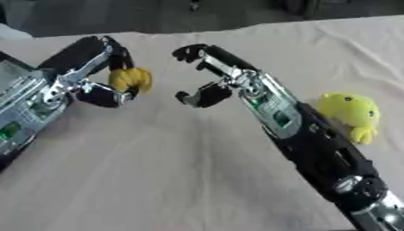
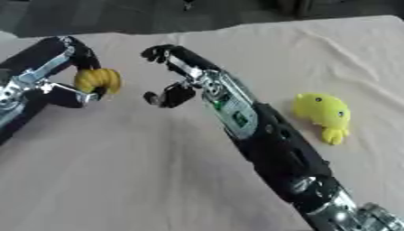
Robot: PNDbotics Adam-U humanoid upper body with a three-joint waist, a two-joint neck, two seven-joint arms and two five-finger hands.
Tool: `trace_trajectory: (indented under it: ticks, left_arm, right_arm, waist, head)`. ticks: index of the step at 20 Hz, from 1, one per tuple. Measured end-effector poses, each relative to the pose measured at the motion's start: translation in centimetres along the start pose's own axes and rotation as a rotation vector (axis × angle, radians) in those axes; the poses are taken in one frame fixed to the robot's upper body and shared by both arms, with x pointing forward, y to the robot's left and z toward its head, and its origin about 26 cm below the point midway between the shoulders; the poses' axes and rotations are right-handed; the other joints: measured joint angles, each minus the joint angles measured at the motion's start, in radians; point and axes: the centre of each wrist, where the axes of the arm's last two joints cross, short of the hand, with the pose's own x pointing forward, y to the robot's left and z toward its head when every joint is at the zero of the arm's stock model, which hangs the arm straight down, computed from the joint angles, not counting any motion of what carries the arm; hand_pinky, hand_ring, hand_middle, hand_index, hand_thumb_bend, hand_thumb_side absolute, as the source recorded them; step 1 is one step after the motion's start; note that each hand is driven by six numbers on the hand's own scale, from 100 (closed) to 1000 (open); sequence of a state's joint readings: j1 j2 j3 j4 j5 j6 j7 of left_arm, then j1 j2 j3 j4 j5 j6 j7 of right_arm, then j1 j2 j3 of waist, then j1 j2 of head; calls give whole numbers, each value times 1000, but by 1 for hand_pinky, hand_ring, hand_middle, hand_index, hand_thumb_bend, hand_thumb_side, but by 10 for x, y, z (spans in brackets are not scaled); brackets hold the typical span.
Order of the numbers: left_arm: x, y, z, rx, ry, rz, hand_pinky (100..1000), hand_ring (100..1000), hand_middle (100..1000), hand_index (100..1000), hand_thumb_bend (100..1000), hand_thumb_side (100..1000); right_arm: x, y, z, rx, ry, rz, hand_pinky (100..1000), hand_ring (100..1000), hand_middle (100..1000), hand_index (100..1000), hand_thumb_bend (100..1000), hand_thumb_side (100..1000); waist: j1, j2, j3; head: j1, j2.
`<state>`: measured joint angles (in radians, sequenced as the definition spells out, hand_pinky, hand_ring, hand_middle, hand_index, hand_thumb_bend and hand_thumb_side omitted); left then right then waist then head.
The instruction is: Pick up the objects with one hand, pass them to the other hand, and then place them into the box on the other side of the table.
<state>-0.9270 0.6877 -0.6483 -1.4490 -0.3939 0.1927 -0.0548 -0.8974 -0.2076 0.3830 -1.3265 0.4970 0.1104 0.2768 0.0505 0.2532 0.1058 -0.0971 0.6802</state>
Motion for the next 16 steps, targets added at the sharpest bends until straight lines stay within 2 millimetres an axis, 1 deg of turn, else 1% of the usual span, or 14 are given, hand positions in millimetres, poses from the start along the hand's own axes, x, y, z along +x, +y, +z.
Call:
trace_trajectory:
  ticks: [3, 7, 8, 9, 10, 11, 13, 15, 16]
  left_arm:
    - [-16, 12, 15, 45, 63, 25, 661, 498, 419, 459, 194, 100]
    - [-34, 31, 37, 124, 149, 55, 665, 498, 422, 460, 166, 100]
    - [-38, 35, 42, 142, 172, 62, 666, 498, 423, 460, 100, 100]
    - [-43, 39, 48, 161, 196, 68, 666, 498, 422, 460, 163, 100]
    - [-48, 43, 53, 178, 220, 73, 666, 499, 422, 461, 169, 100]
    - [-53, 45, 57, 193, 245, 76, 667, 501, 424, 464, 175, 100]
    - [-64, 45, 64, 214, 296, 77, 669, 502, 427, 467, 157, 100]
    - [-76, 43, 69, 227, 346, 79, 667, 504, 427, 469, 186, 100]
    - [-81, 41, 70, 231, 364, 78, 666, 505, 427, 469, 195, 100]
  right_arm:
    - [0, -1, 0, -6, 4, 1, 792, 869, 818, 879, 355, 100]
    - [0, -2, 1, -16, 11, 2, 791, 865, 814, 876, 356, 100]
    - [0, -3, 2, -17, 11, 0, 790, 863, 812, 873, 348, 100]
    - [0, -3, 2, -20, 10, -2, 790, 862, 810, 869, 360, 100]
    - [0, -4, 2, -22, 10, -3, 788, 862, 808, 856, 362, 100]
    - [1, -4, 2, -25, 10, -3, 786, 863, 809, 855, 345, 100]
    - [1, -5, 3, -38, 14, -6, 783, 862, 807, 852, 318, 100]
    - [1, -6, 3, -57, 19, -10, 784, 862, 804, 847, 280, 100]
    - [2, -7, 3, -67, 21, -11, 784, 863, 805, 845, 247, 100]
  waist:
    - [0, 0, 0]
    - [-4, 0, 1]
    - [-4, 0, 1]
    - [-6, 0, 1]
    - [-7, 1, 1]
    - [-9, 1, 1]
    - [-10, 1, 1]
    - [-11, 2, 0]
    - [-12, 3, 0]
  head:
    - [11, -4]
    - [34, -7]
    - [41, -7]
    - [49, -10]
    - [58, -13]
    - [67, -16]
    - [83, -19]
    - [95, -24]
    - [100, -25]
